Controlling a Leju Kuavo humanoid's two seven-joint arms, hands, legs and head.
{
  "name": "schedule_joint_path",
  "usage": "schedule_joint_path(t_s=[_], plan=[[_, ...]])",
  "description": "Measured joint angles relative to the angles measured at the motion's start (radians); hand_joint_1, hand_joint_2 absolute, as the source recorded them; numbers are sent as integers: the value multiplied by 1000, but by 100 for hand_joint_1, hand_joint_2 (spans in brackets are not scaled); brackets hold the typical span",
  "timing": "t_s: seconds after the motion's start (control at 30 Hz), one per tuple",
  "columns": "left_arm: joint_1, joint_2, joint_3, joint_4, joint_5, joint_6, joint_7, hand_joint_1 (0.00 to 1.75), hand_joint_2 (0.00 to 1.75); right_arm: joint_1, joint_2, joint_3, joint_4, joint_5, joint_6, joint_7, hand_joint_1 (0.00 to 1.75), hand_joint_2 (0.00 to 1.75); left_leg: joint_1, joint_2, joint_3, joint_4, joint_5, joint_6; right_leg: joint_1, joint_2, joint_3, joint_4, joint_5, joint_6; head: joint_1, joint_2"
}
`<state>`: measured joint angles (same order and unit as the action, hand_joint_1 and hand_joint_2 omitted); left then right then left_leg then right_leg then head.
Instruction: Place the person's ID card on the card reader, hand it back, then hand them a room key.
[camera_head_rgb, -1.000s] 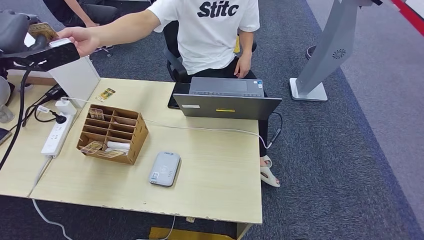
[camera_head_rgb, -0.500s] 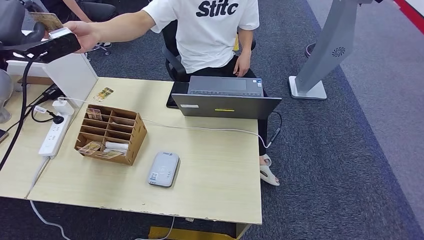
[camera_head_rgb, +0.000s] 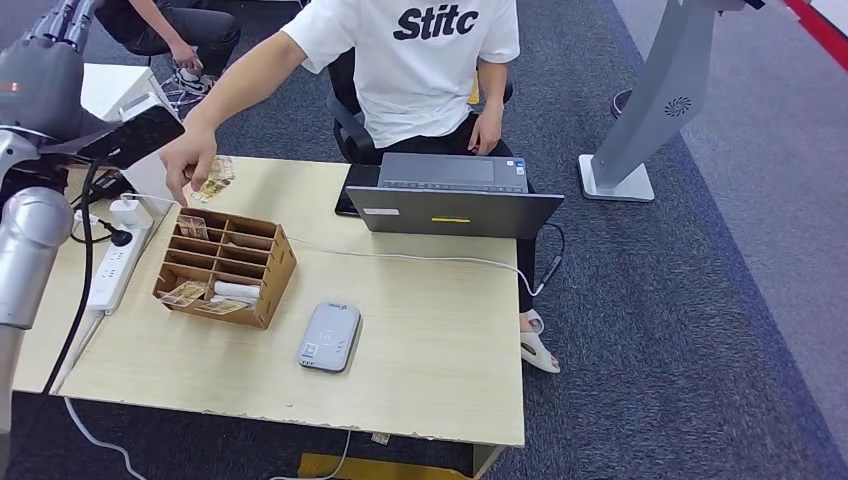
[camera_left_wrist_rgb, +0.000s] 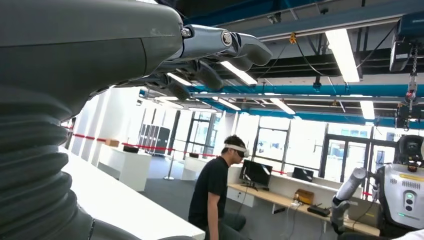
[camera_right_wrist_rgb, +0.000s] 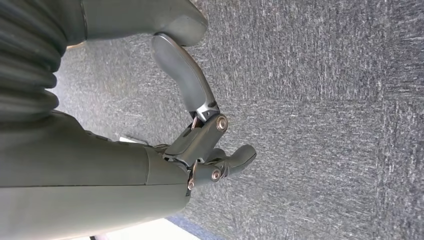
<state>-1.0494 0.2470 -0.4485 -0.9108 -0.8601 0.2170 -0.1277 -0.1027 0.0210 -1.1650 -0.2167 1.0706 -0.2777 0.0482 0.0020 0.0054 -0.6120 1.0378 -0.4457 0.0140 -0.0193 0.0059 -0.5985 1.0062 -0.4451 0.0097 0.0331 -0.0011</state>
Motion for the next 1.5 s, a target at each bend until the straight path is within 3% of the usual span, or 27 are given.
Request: schedule_joint_path(t_s=[0.17, 0.37, 0.67, 0.87, 1.1, 1.33, 1.5], plan=[[92, -3, 28, -74, 10, -5, -33, 0, 175, 0, 2, -9, 0, -12, -4, -1, 0, 175, 0, 0, 0, 0, 0, 0, 0, 0, 0, 0, 0, 0, 0, 0], [302, 6, 30, -242, 13, -32, -58, 0, 175, 4, 4, -30, 0, -33, -13, 2, 0, 175, 0, 0, -1, 0, 0, 0, 0, 0, 0, 0, 0, 0, 0, 0], [516, 46, 29, -476, 71, -148, -91, 0, 175, 11, 8, -57, 0, -53, -16, 12, 0, 175, 0, 0, -1, 0, -1, 0, 0, 0, -1, 0, -1, 0, -1, 0], [607, 78, 23, -579, 81, -192, -91, 0, 175, 11, 11, -69, 0, -53, -24, 13, 0, 175, 0, 0, -1, 0, -1, 0, 0, 0, -1, 0, -1, 0, -1, 0], [654, 121, -21, -640, -113, -146, -25, 0, 175, 12, 11, -70, 0, -36, -29, 22, 0, 175, 0, -1, -1, 0, -1, 0, 0, -1, -1, 0, -1, 0, 0, 0], [605, 206, -94, -621, -11, -368, -4, 0, 175, 12, 11, -70, 0, -27, -28, 33, 0, 175, 0, 0, -1, 0, 0, 0, 0, 0, -2, 0, 0, 0, 0, 0], [553, 257, -144, -566, -12, -414, 13, 0, 175, 11, 11, -70, 0, -22, -26, 40, 0, 175, 0, 0, -1, 0, 1, -1, 0, 0, -2, 0, 0, 0, 0, 0]])
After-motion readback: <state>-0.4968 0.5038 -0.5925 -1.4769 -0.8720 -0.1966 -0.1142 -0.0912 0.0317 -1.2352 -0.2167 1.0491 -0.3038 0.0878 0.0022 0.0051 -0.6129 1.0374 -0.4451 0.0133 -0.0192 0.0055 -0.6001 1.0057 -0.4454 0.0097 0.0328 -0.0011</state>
